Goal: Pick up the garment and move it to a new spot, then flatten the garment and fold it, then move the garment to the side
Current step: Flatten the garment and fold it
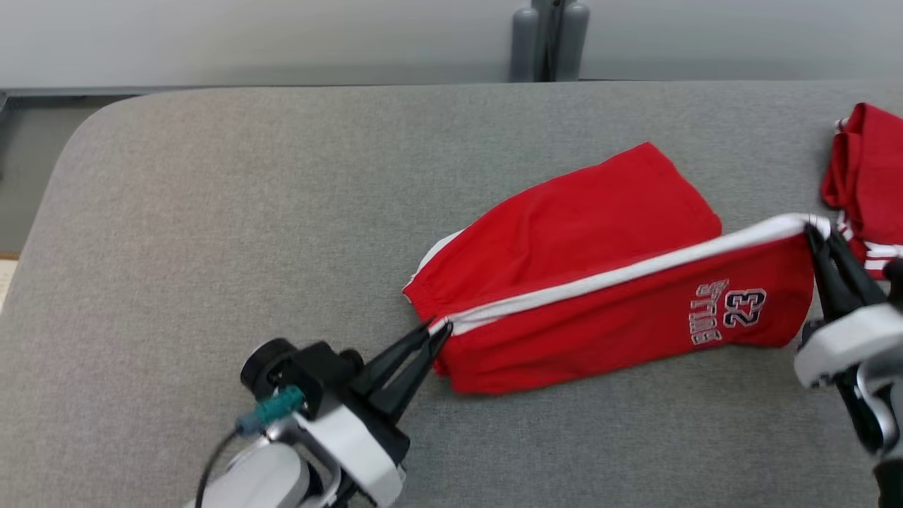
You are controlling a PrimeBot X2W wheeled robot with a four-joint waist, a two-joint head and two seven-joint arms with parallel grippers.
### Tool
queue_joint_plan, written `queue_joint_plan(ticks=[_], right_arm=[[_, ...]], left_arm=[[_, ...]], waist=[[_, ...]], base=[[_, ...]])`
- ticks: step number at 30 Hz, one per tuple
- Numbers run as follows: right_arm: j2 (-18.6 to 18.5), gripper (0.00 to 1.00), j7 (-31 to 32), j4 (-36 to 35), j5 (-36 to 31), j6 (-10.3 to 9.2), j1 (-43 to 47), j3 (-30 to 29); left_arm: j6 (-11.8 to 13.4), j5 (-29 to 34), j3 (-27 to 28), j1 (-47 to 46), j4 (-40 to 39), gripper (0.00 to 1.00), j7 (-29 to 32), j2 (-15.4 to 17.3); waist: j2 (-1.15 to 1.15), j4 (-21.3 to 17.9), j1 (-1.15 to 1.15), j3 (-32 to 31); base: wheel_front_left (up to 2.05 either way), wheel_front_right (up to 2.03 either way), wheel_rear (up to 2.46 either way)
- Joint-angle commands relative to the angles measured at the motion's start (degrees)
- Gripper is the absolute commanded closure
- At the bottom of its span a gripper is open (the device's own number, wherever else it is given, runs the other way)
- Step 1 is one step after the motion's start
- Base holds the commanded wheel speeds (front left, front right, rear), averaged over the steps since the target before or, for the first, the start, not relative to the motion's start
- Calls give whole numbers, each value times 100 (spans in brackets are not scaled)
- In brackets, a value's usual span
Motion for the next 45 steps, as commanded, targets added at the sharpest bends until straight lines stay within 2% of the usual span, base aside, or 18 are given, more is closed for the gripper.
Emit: queue_joint_plan(ticks=[1,8,11,17,32,34,35,36,37,38,39,41,42,44,45], right_arm=[[-67,100,18,143,39,-4,-186,40],[-255,100,90,1277,145,-4,-1502,634],[-266,100,36,1691,161,-4,-1971,893],[-358,100,-150,2413,199,-4,-2756,1319],[-302,100,-408,3619,388,-4,-3817,2143],[-280,90,-422,3721,428,-4,-3897,2256],[-280,82,-433,3778,467,-4,-3936,2307],[-279,67,-430,3819,501,-4,-3960,2362],[-281,51,-439,3853,530,-4,-3981,2403],[-282,0,-455,3896,566,-4,-4009,2441],[-282,0,-474,3927,598,-4,-4040,2482],[-283,0,-492,3971,671,-4,-4066,2552],[-273,0,-502,3994,730,-4,-4050,2588],[-230,0,-503,4022,863,-4,-3990,2689],[-236,0,-493,4026,925,-4,-3976,2751]], left_arm=[[-43,-138,109,-140,89,100,36,-17],[-356,-1477,497,-500,517,100,252,-681],[-419,-1763,560,-684,779,100,294,-852],[-378,-1881,555,-933,1198,100,400,-1048],[-456,-1863,447,-1382,1836,100,166,-1280],[-461,-1900,453,-1443,1944,99,174,-1295],[-465,-1908,457,-1481,1979,95,157,-1307],[-467,-1951,459,-1485,2029,92,183,-1327],[-469,-1949,451,-1504,2061,82,200,-1331],[-472,-1960,446,-1539,2092,73,207,-1336],[-474,-1980,441,-1560,2123,62,217,-1337],[-478,-2012,446,-1583,2173,52,202,-1350],[-481,-1994,423,-1587,2204,41,227,-1347],[-481,-2023,397,-1584,2259,0,254,-1347],[-479,-1987,381,-1595,2284,0,245,-1326]], waist=[[0,126,0,130],[0,459,0,560],[0,544,0,743],[0,688,0,1011],[0,852,0,1304],[0,860,0,1344],[0,864,0,1364],[0,866,0,1378],[0,868,0,1390],[0,870,0,1398],[0,869,0,1401],[0,860,0,1388],[0,851,0,1370],[0,827,0,1321],[0,813,0,1292]], base=[[0,0,0],[0,0,0],[0,0,0],[0,0,0],[0,0,0],[0,0,0],[0,0,0],[0,0,0],[0,0,0],[0,0,0],[0,0,0],[0,0,0],[0,0,0],[0,0,0],[0,0,0]])
